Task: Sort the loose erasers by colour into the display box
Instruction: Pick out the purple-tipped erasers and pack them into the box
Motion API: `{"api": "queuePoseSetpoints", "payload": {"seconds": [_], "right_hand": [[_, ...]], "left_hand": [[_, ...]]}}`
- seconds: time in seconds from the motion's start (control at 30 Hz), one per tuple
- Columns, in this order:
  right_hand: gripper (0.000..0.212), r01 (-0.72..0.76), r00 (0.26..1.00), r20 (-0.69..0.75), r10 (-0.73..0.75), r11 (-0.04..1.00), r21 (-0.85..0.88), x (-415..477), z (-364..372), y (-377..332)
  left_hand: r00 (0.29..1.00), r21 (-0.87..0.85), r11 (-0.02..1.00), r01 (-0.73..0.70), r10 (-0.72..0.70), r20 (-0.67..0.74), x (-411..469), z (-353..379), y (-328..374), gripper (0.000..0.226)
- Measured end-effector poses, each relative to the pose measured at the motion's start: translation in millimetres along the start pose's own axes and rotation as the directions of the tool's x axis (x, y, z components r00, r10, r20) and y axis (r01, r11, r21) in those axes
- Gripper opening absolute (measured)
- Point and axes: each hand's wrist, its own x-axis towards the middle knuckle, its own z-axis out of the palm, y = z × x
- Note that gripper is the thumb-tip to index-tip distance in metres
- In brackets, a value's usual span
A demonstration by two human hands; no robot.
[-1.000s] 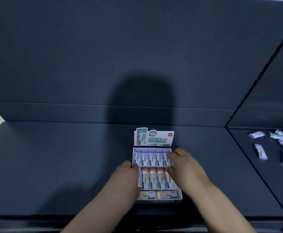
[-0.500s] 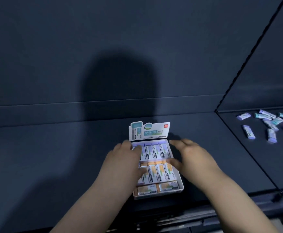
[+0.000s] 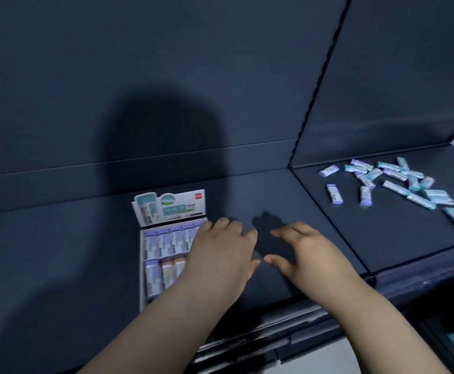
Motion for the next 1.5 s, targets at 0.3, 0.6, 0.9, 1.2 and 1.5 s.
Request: {"api": "queuePoseSetpoints", "payload": {"seconds": [0.3, 0.6, 0.9, 1.2, 1.5], "right_hand": [[0.053, -0.056, 0.998, -0.015, 0.056, 0.998, -0.009, -49.5, -56.9, 138.8], [0.052, -0.078, 0.997, 0.003, 0.078, 0.996, 0.034, -64.5, -76.5, 232.6], [0.053, -0.089, 0.995, 0.050, 0.087, 0.995, 0.043, -20.2, -78.1, 244.6], [0.052, -0.134, 0.991, 0.027, 0.133, 0.989, 0.069, 19.0, -80.9, 267.6], [0.052, 0.046, 0.991, 0.123, -0.055, 0.996, 0.070, 58.6, -70.0, 297.5]], "left_hand": [[0.999, -0.067, 0.998, -0.021, 0.019, -0.035, 57.6, 11.2, 139.0, 0.052], [0.999, -0.098, 0.995, -0.001, -0.004, -0.047, 98.2, 26.1, 223.9, 0.055], [0.994, -0.110, 0.988, 0.109, -0.105, 0.042, 133.9, 37.9, 189.5, 0.042], [0.989, -0.155, 0.978, 0.136, -0.125, 0.075, 195.8, 50.7, 162.3, 0.037], [0.946, -0.205, 0.926, 0.316, -0.294, 0.134, 227.2, 74.8, 177.2, 0.048]]}}
